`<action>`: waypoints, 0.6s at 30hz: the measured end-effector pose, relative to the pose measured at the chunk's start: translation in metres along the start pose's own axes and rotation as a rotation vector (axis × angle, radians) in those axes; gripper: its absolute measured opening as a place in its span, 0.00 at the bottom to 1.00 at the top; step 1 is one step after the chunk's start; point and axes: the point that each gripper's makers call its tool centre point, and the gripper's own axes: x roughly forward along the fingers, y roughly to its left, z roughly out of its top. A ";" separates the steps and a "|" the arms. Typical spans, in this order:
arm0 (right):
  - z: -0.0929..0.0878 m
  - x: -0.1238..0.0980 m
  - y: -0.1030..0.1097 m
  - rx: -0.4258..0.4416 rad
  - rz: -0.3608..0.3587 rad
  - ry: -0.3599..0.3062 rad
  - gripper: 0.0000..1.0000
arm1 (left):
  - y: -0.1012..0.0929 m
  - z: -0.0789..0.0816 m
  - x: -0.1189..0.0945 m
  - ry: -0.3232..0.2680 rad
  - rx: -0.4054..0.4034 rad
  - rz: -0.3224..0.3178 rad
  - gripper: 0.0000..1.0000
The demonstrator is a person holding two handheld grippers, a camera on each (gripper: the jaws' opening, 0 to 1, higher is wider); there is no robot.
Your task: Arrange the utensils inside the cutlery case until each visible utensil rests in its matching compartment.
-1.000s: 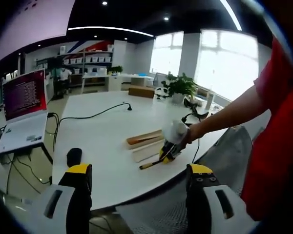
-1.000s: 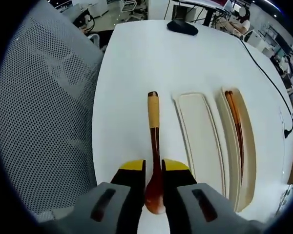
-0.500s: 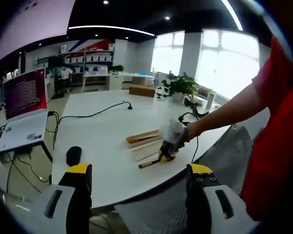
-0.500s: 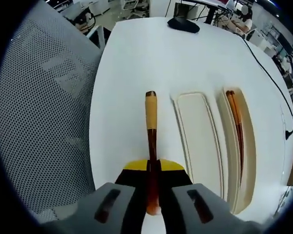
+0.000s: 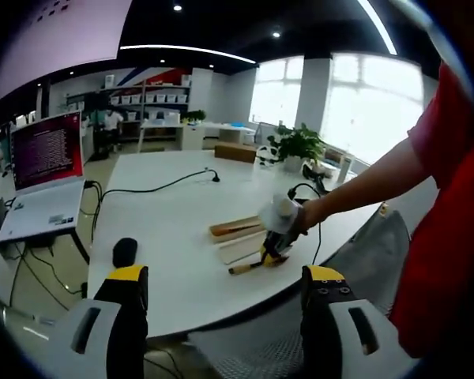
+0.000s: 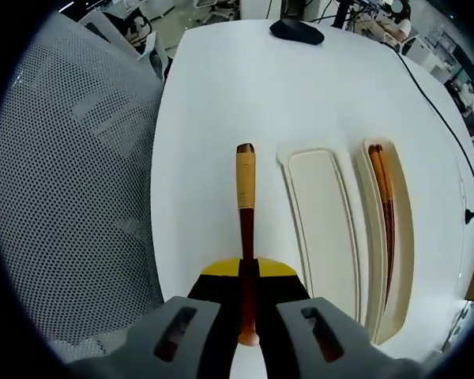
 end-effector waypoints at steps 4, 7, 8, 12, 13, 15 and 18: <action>0.000 -0.006 -0.004 -0.024 0.000 0.014 0.01 | -0.002 -0.001 0.001 -0.001 0.003 -0.006 0.81; -0.002 -0.011 -0.007 -0.001 0.009 0.024 0.01 | -0.003 -0.001 0.002 -0.004 0.005 -0.010 0.81; -0.002 -0.012 -0.009 0.003 0.008 0.020 0.01 | -0.003 -0.001 0.002 -0.004 0.006 -0.012 0.81; -0.005 -0.019 -0.016 -0.016 -0.016 0.033 0.01 | -0.004 0.000 0.002 -0.008 0.009 -0.013 0.81; -0.006 -0.021 -0.017 -0.017 -0.016 0.034 0.01 | -0.003 0.000 0.002 -0.010 0.007 -0.013 0.81; -0.008 -0.025 -0.019 -0.016 -0.014 0.042 0.01 | -0.003 0.000 0.002 -0.008 0.005 -0.012 0.81; -0.009 -0.029 -0.022 -0.016 -0.011 0.047 0.01 | -0.004 -0.001 0.003 -0.009 -0.002 -0.016 0.81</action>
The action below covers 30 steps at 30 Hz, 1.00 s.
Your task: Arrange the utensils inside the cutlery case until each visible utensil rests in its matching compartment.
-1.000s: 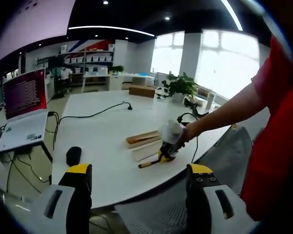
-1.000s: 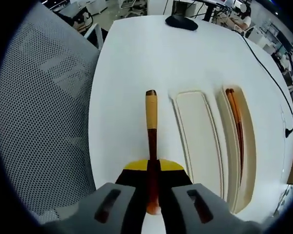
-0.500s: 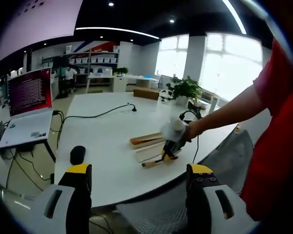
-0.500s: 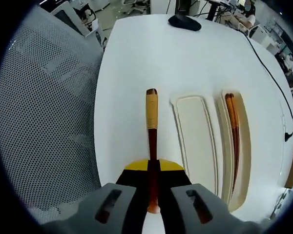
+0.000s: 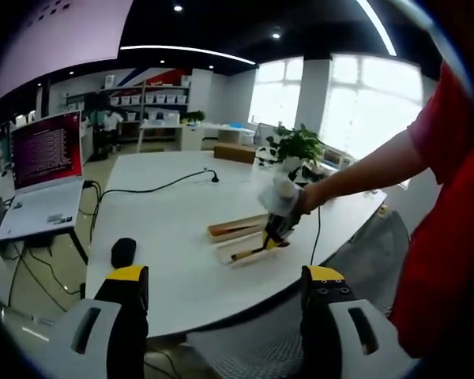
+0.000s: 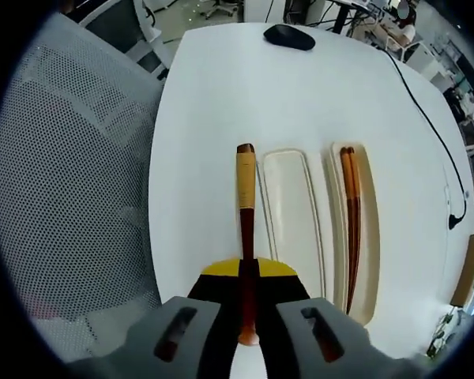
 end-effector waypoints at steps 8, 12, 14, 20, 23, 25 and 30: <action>-0.003 -0.003 0.003 0.017 0.037 0.001 0.01 | -0.007 0.000 0.003 -0.002 0.002 -0.017 0.81; -0.003 -0.003 0.002 0.008 0.035 0.000 0.01 | -0.007 0.000 0.004 0.004 0.007 -0.015 0.81; -0.004 -0.004 0.001 0.004 0.035 -0.001 0.01 | -0.007 0.001 0.004 0.005 0.011 -0.018 0.81; -0.004 -0.012 -0.009 -0.009 0.035 0.004 0.01 | -0.006 0.000 0.004 0.010 0.012 -0.011 0.81; -0.007 -0.021 -0.021 -0.025 0.030 0.014 0.01 | -0.006 0.001 0.004 0.010 0.013 -0.011 0.80; -0.009 -0.029 -0.031 -0.058 0.019 0.028 0.01 | -0.006 0.000 0.004 0.012 0.015 -0.012 0.81; -0.008 -0.049 -0.058 -0.042 0.000 0.017 0.01 | -0.005 0.000 0.003 0.010 0.004 -0.003 0.81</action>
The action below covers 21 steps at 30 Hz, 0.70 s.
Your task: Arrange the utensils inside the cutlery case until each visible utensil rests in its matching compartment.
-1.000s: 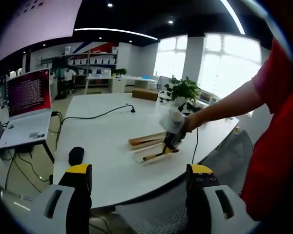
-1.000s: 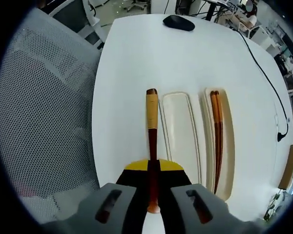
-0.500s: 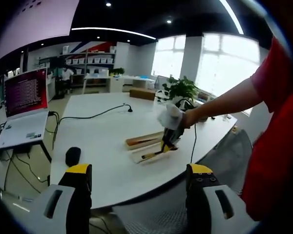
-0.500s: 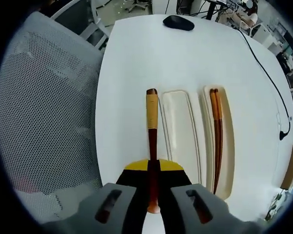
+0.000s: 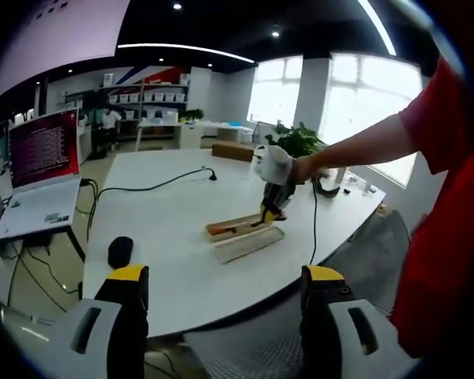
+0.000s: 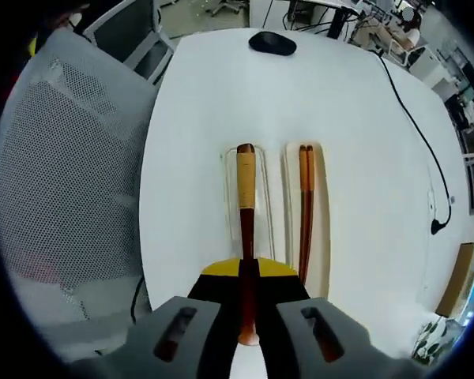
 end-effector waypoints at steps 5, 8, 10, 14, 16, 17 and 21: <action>0.007 -0.017 -0.011 -0.024 0.008 -0.007 0.01 | 0.000 -0.001 0.000 0.002 -0.009 0.003 0.81; 0.013 -0.026 -0.022 -0.026 0.011 -0.022 0.01 | 0.000 -0.001 0.001 0.004 -0.017 0.001 0.81; 0.016 -0.028 -0.029 -0.023 0.002 -0.030 0.01 | -0.001 -0.001 0.001 0.005 -0.016 -0.001 0.81; 0.016 -0.024 -0.037 -0.031 0.001 -0.032 0.01 | -0.001 -0.002 0.003 0.014 -0.015 0.000 0.81; 0.015 -0.020 -0.040 -0.029 0.005 -0.034 0.01 | -0.001 -0.003 0.002 0.020 -0.012 0.005 0.81; 0.015 -0.017 -0.041 -0.030 0.003 -0.031 0.01 | -0.001 -0.004 0.002 0.026 -0.011 0.006 0.81; 0.015 -0.005 -0.043 -0.017 0.015 -0.030 0.01 | 0.000 -0.005 0.000 0.046 -0.004 0.016 0.81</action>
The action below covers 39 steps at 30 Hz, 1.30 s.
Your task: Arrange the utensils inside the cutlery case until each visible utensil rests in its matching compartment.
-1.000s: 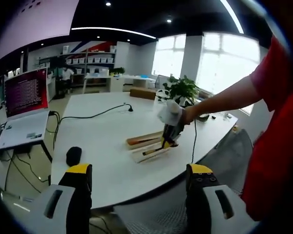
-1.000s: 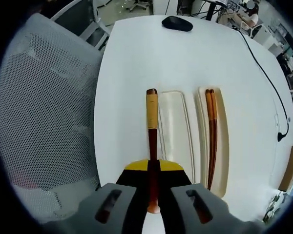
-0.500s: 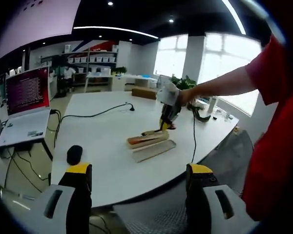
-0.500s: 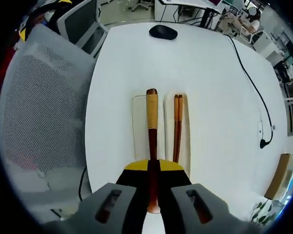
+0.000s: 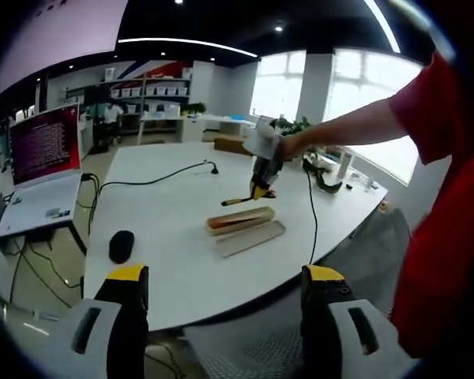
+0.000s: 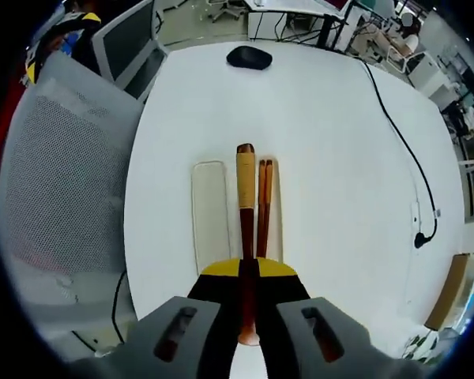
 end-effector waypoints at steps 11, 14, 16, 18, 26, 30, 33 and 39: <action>-0.002 0.024 -0.005 -0.049 0.005 0.016 0.01 | -0.002 -0.002 0.001 0.016 -0.023 0.022 0.82; -0.004 0.032 -0.007 -0.092 -0.002 0.023 0.01 | -0.003 0.004 0.003 0.003 -0.003 0.021 0.83; -0.005 0.037 -0.010 -0.090 -0.009 0.020 0.01 | 0.002 0.009 0.001 0.007 0.067 0.043 0.83; -0.002 0.042 -0.006 -0.046 0.016 -0.005 0.01 | 0.004 0.011 -0.002 0.015 0.094 0.064 0.83; -0.007 0.057 -0.007 -0.055 0.006 0.016 0.01 | 0.007 0.007 -0.008 0.019 0.058 0.077 0.84; -0.007 0.059 -0.007 -0.081 0.012 0.025 0.02 | 0.001 0.002 -0.007 0.030 0.045 0.064 0.83; -0.009 0.060 -0.010 -0.097 -0.002 0.037 0.02 | -0.001 0.000 -0.007 0.041 0.053 0.066 0.83; -0.008 0.067 -0.010 -0.099 0.005 0.037 0.02 | -0.004 -0.003 -0.011 0.044 0.038 0.073 0.83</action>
